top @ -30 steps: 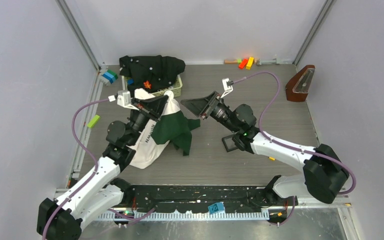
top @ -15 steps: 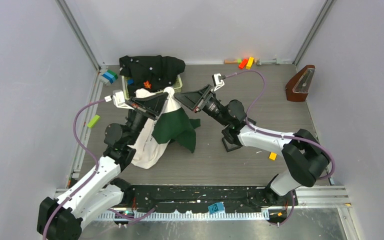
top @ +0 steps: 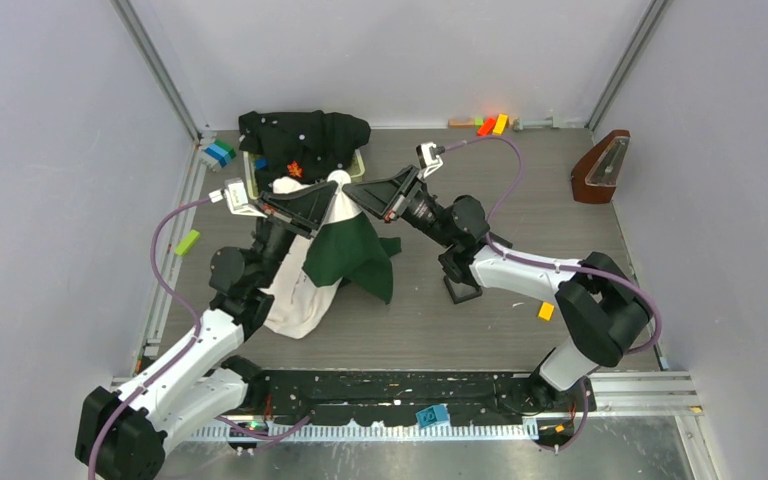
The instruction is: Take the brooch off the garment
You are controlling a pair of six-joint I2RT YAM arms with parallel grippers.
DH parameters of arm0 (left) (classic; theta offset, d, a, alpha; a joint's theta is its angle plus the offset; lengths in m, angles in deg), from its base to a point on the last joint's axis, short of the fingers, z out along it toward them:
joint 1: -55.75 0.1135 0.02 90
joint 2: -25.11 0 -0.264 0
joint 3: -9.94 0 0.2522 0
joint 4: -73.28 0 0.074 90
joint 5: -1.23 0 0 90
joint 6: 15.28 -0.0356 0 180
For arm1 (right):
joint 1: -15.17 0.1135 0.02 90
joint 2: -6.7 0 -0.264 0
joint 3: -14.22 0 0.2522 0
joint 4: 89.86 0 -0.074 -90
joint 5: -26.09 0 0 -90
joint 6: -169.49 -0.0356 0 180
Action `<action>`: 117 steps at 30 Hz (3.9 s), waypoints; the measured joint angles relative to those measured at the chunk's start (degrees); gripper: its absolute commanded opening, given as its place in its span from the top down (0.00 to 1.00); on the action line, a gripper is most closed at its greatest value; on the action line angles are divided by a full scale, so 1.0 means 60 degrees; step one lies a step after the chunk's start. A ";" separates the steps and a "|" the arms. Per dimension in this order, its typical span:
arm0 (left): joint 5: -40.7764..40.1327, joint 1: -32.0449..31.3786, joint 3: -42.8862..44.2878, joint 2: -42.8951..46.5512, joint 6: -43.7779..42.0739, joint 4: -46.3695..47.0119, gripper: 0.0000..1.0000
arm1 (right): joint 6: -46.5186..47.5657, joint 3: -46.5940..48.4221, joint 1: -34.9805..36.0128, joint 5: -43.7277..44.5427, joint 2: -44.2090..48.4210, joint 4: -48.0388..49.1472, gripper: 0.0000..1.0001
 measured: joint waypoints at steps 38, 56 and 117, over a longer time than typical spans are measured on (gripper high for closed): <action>0.1541 0.0306 0.0270 0.0933 -0.1858 -0.1679 1.00 | -0.0219 0.0616 -0.0127 -0.1239 0.0565 -0.2634 0.62; 0.0295 0.0025 0.3952 0.0889 -0.4699 -0.9901 1.00 | 0.2871 -0.1515 -0.0244 -0.2124 0.1395 -0.2692 0.14; 0.0546 0.0423 0.4411 0.0499 -0.0444 -1.2626 1.00 | 0.3319 -0.1643 0.1752 0.1519 0.2277 -0.3217 0.33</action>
